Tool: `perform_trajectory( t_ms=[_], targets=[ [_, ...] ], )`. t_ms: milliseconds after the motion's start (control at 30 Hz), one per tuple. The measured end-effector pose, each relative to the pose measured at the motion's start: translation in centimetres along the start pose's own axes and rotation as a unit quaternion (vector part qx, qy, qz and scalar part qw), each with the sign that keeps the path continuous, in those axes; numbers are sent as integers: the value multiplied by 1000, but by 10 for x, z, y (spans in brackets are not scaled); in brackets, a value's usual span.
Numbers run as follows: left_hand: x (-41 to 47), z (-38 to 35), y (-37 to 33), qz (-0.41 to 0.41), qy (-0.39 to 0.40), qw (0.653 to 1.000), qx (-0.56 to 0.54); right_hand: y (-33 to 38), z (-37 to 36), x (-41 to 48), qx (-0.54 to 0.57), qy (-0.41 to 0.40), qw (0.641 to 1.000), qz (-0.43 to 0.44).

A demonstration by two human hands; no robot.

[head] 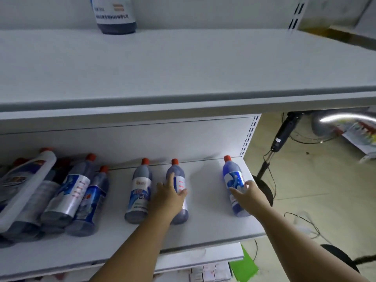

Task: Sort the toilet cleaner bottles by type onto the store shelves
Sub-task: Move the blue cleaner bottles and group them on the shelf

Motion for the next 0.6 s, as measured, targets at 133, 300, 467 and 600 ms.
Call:
perform_trajectory(
  t_ms=[133,300,467,600],
  targets=[
    [-1,-7,1,69,47,991,-109,-3,-5,13,-4,6,1000,-16],
    [-4,-15,-1,159,79,960,-217,-4,-8,14,67,55,996,-24],
    [-29,-18,-16,137,106,913,-370,4,-19,-21,316,168,934,-1],
    [-54,12,-23,105,69,887,-444,33,-25,-61,414,282,864,42]
  ],
)
Point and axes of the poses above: each hand's wrist, its own x-axis towards the middle knuckle, its own z-axis out of the back of the hand, y = z × x, the point moved 7 cm from there along x, towards the middle knuckle, and after that the axes turned 1 degree about z, right-handed, at the moved point
